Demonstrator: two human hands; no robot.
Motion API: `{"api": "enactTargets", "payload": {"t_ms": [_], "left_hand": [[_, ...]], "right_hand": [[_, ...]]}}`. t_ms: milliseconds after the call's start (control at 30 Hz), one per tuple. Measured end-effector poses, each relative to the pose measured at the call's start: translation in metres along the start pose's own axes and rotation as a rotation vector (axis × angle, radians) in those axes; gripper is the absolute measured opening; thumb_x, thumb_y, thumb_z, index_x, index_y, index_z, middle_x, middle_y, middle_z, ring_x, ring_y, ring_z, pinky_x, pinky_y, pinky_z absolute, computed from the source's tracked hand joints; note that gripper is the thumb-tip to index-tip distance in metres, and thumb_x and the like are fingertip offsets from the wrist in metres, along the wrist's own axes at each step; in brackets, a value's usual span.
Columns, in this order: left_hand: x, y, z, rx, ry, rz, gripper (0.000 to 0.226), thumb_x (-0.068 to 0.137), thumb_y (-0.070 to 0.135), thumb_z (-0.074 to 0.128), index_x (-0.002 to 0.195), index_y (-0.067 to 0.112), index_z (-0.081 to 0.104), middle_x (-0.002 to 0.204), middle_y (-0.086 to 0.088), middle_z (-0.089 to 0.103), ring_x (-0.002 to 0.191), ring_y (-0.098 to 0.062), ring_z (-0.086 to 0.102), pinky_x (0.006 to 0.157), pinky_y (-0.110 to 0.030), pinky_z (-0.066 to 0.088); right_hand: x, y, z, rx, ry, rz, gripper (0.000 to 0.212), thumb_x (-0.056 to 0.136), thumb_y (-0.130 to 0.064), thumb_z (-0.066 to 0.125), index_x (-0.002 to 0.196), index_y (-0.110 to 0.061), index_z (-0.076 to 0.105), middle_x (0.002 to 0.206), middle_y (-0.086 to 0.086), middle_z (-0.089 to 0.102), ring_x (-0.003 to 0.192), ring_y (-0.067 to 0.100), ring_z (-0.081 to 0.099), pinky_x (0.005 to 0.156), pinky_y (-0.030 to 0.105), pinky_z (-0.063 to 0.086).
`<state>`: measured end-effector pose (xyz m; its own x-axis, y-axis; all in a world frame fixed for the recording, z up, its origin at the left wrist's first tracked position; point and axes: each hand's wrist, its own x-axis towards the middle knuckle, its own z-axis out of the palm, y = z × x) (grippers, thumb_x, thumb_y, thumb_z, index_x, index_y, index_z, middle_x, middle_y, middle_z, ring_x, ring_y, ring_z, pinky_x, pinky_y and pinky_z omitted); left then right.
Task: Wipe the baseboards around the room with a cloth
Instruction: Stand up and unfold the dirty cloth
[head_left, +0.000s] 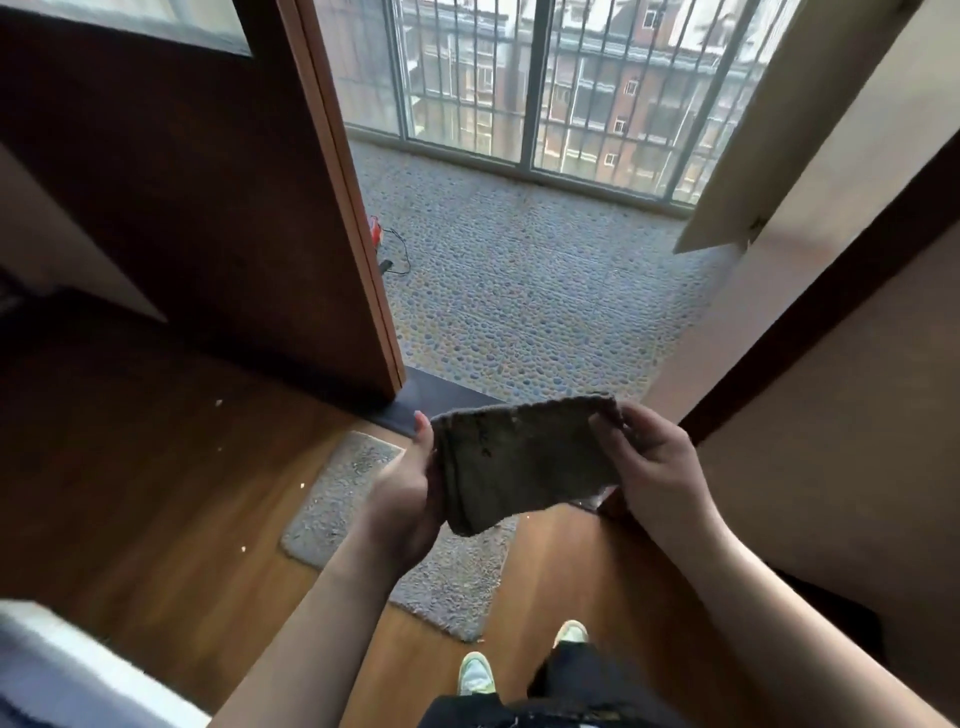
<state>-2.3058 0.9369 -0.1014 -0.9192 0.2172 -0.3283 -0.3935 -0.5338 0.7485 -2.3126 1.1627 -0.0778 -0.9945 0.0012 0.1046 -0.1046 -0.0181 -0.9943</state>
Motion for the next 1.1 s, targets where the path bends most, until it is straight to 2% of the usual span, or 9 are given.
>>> {"api": "enactTargets", "payload": {"t_ms": [67,200,300,467,533,667,833,967,1100], "left_hand": [[0.001,0.0,-0.004,0.023,-0.066,-0.026,0.07,0.085,0.068,0.054,0.13,0.015,0.065,0.139,-0.016,0.058,0.131,-0.026,0.054,0.098,-0.031,0.051],[0.007,0.002,-0.006,0.1,-0.043,-0.088,0.06,0.073,0.034,0.086,0.119,0.001,0.067,0.126,-0.023,0.064,0.114,-0.029,0.065,0.093,-0.032,0.055],[0.015,0.009,0.0,0.089,0.053,-0.088,0.025,0.079,0.015,0.077,0.103,0.008,0.076,0.111,-0.017,0.071,0.097,-0.022,0.071,0.08,-0.03,0.059],[0.035,0.03,0.023,0.23,0.273,-0.012,0.038,0.084,0.025,0.065,0.122,0.022,0.062,0.102,0.001,0.076,0.084,-0.013,0.073,0.059,-0.032,0.058],[0.044,0.036,0.027,0.251,0.31,0.018,0.032,0.09,0.026,0.059,0.121,0.025,0.06,0.1,0.005,0.076,0.084,-0.011,0.072,0.059,-0.031,0.056],[0.051,0.046,0.031,0.115,0.401,0.04,0.027,0.104,0.023,0.045,0.127,0.021,0.06,0.117,-0.01,0.072,0.108,-0.028,0.069,0.092,-0.044,0.055],[0.046,0.049,0.023,-0.02,0.64,0.081,0.031,0.103,0.02,0.043,0.12,0.004,0.063,0.106,-0.023,0.072,0.093,-0.032,0.072,0.072,-0.037,0.06],[0.026,0.055,0.002,-0.085,0.848,0.064,0.036,0.096,0.032,0.054,0.089,0.003,0.076,0.089,-0.02,0.073,0.075,-0.029,0.072,0.063,-0.032,0.059],[-0.005,0.059,-0.022,-0.184,0.851,0.129,0.06,0.077,0.036,0.069,0.125,0.0,0.065,0.12,-0.024,0.067,0.1,-0.032,0.069,0.082,-0.038,0.06]], "right_hand": [[0.012,-0.003,0.007,0.019,-0.008,0.026,0.017,0.088,-0.033,0.061,0.087,-0.02,0.072,0.077,-0.004,0.067,0.073,0.011,0.06,0.066,0.025,0.048],[0.042,0.004,0.006,0.412,-0.05,0.354,0.025,0.087,-0.035,0.061,0.094,-0.016,0.076,0.09,0.009,0.073,0.081,0.021,0.069,0.072,0.033,0.059],[0.068,0.021,-0.002,0.527,-0.091,0.576,0.046,0.087,-0.038,0.06,0.117,-0.003,0.066,0.105,0.018,0.072,0.096,0.029,0.071,0.082,0.041,0.059],[0.099,0.052,-0.016,0.742,-0.333,0.727,0.092,0.068,-0.058,0.079,0.135,-0.001,0.053,0.136,0.022,0.056,0.127,0.034,0.054,0.101,0.046,0.049],[0.111,0.06,-0.019,0.761,-0.458,0.7,0.085,0.069,-0.056,0.082,0.133,-0.005,0.057,0.139,0.021,0.054,0.13,0.034,0.051,0.104,0.046,0.045],[0.128,0.058,-0.008,0.797,-0.593,0.728,0.063,0.084,-0.042,0.075,0.135,-0.009,0.057,0.136,0.016,0.058,0.125,0.029,0.057,0.095,0.04,0.05],[0.139,0.052,0.022,0.584,-0.697,0.821,0.045,0.096,-0.044,0.053,0.137,-0.025,0.055,0.132,0.005,0.063,0.115,0.021,0.063,0.083,0.036,0.053],[0.135,0.055,0.053,0.471,-0.837,0.822,0.028,0.093,-0.033,0.059,0.119,-0.034,0.068,0.124,0.005,0.068,0.104,0.021,0.068,0.077,0.034,0.057],[0.132,0.051,0.098,0.43,-0.868,0.809,0.031,0.091,-0.031,0.059,0.115,-0.015,0.071,0.119,0.017,0.068,0.101,0.026,0.068,0.082,0.034,0.057]]}}
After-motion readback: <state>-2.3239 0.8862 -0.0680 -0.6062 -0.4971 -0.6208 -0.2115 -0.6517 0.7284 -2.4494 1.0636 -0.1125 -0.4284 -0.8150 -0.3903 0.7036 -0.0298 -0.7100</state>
